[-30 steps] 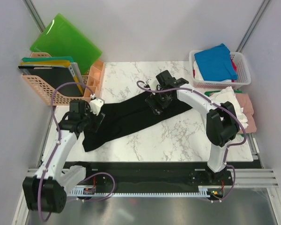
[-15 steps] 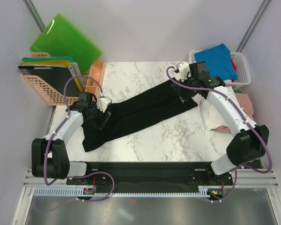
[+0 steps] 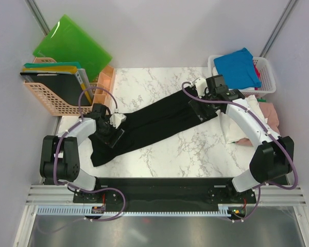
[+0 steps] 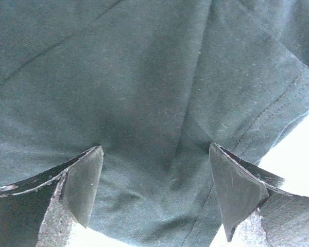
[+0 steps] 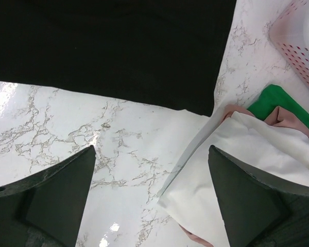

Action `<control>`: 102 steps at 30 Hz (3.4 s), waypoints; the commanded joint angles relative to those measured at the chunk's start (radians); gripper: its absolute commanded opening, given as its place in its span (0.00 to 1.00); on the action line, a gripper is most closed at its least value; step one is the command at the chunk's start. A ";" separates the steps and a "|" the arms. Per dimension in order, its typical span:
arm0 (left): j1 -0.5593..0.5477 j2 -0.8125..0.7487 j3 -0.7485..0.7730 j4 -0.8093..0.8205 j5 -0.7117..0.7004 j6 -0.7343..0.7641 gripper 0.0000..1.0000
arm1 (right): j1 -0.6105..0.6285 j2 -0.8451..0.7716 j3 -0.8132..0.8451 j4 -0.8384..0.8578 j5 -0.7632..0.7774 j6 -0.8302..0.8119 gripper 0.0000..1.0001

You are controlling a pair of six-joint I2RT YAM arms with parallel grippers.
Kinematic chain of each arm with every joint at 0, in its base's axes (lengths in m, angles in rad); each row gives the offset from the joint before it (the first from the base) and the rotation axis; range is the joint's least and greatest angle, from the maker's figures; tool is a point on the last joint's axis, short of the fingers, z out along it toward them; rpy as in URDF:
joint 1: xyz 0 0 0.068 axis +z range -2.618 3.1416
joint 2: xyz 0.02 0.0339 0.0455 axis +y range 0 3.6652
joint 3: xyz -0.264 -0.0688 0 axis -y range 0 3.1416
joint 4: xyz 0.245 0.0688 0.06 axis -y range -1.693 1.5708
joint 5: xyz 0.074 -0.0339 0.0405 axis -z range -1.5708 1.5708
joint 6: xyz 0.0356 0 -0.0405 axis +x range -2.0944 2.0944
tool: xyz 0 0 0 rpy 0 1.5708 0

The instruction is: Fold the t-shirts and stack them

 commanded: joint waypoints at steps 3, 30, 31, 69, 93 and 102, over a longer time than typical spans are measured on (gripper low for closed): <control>-0.042 -0.015 -0.057 -0.077 0.032 0.085 0.91 | -0.005 -0.013 -0.017 0.039 0.004 -0.013 0.98; -0.442 0.068 -0.012 -0.081 0.078 -0.067 1.00 | -0.034 0.348 0.155 0.106 -0.138 0.117 0.98; -0.442 0.060 -0.021 -0.079 0.078 -0.067 1.00 | -0.034 0.382 0.183 0.103 -0.164 0.139 0.98; -0.689 0.100 0.003 -0.038 0.313 0.006 1.00 | 0.107 1.096 0.964 -0.092 -0.039 0.150 0.98; -0.795 0.198 0.146 -0.038 0.310 0.018 1.00 | 0.204 1.042 0.987 -0.058 0.015 0.096 0.98; -0.795 0.105 0.091 -0.042 0.298 0.013 1.00 | 0.204 0.884 0.989 -0.032 0.085 0.105 0.98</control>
